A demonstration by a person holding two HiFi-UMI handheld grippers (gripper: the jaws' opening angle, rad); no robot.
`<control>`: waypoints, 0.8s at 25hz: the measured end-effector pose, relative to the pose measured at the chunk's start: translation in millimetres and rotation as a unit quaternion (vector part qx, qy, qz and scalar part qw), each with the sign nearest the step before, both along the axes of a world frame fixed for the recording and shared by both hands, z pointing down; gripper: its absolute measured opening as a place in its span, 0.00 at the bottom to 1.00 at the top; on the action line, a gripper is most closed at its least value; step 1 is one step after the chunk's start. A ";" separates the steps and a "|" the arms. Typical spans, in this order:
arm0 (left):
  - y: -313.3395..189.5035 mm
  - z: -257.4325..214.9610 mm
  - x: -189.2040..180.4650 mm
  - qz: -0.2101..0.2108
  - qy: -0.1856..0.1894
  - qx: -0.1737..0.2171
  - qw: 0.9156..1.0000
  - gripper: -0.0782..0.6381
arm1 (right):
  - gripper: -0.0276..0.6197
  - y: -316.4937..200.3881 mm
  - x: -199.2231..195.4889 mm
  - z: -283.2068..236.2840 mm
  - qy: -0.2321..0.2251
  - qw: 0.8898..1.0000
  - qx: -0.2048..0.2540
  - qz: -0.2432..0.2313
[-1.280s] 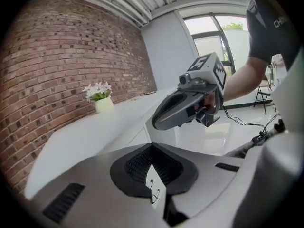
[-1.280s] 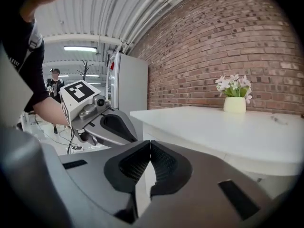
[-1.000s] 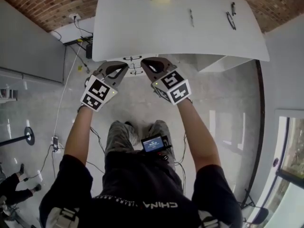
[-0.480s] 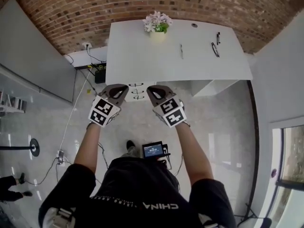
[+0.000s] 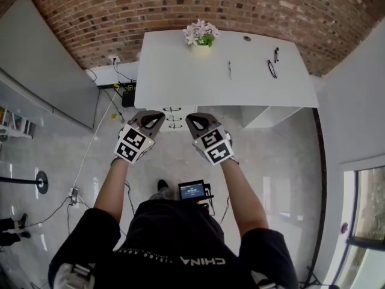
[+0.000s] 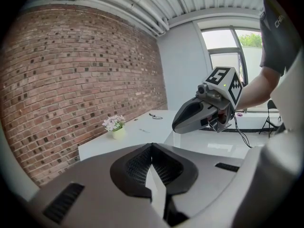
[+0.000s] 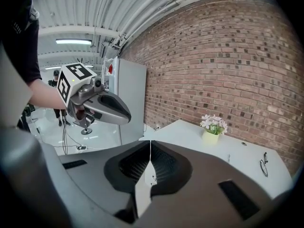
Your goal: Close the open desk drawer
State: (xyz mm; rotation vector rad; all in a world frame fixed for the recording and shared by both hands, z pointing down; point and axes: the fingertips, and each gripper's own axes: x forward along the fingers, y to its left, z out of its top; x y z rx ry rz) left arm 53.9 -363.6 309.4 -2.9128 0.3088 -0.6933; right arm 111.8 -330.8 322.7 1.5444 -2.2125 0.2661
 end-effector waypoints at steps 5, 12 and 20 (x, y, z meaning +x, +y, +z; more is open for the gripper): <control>34.2 16.8 -12.3 -0.030 -0.022 -0.012 0.999 0.13 | 0.07 27.9 -2.8 20.8 -0.015 1.000 -0.017 -0.010; 79.7 37.3 -54.7 -0.047 -0.031 -0.019 0.998 0.13 | 0.07 80.3 -35.2 40.3 -0.006 0.999 -0.030 -0.014; 157.5 31.1 -101.8 -0.042 -0.005 -0.014 0.999 0.13 | 0.07 159.7 -74.5 52.9 0.000 0.999 -0.037 0.013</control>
